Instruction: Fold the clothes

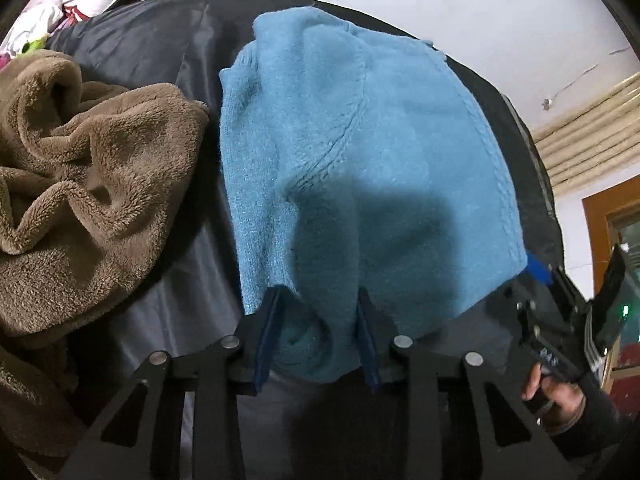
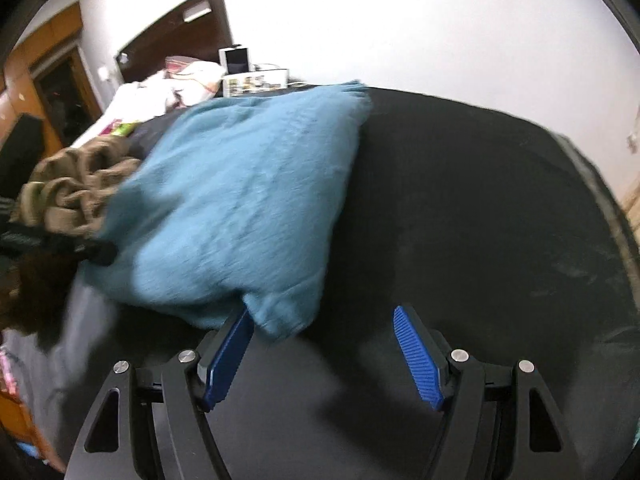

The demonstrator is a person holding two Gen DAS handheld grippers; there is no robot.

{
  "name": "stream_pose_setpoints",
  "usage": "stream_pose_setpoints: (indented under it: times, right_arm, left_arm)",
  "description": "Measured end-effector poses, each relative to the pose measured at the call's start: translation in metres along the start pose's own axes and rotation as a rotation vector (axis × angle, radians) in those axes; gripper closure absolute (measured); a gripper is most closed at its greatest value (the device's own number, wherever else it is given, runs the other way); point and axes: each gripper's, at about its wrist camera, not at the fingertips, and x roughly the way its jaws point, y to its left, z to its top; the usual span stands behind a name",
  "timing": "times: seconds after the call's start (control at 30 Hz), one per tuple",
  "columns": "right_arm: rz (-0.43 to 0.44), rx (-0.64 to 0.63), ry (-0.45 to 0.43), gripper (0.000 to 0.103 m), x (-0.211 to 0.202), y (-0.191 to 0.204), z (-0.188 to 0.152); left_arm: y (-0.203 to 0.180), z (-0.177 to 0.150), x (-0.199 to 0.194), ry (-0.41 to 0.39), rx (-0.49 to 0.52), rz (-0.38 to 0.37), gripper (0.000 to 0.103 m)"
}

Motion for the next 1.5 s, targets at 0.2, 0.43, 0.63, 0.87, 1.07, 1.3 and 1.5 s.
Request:
stream_pose_setpoints:
  times: [0.2,0.43,0.63,0.87,1.07,1.3,1.5]
  right_arm:
    - [-0.115,0.002,-0.064,0.029,-0.001,-0.004,0.007]
    - [-0.196,0.111,0.03,0.01,0.03,-0.024,0.008]
    - [-0.228,0.07,0.049,0.001,0.033,-0.025,0.013]
    - [-0.112,0.036,0.102,0.001,0.036,-0.033,0.014]
    - [-0.057,0.041,0.046,0.001,0.003,-0.031,0.012]
    - [-0.015,-0.002,-0.118,0.001,-0.031,0.001,0.033]
    - [0.066,-0.143,-0.121,0.001,-0.01,0.071,0.053]
  left_arm:
    - [0.008,-0.001,0.003,0.002,0.004,-0.031,0.063]
    - [0.012,-0.004,0.006,-0.01,0.013,-0.053,0.063]
    - [0.016,-0.004,0.004,-0.013,0.013,-0.06,0.063]
    - [0.017,-0.004,0.001,-0.027,-0.007,-0.068,0.062]
    - [0.022,0.0,-0.012,-0.039,-0.047,-0.116,0.06]
    - [0.018,0.012,-0.059,-0.15,-0.088,-0.166,0.051]
    - [0.034,0.065,-0.061,-0.222,-0.175,-0.169,0.048]
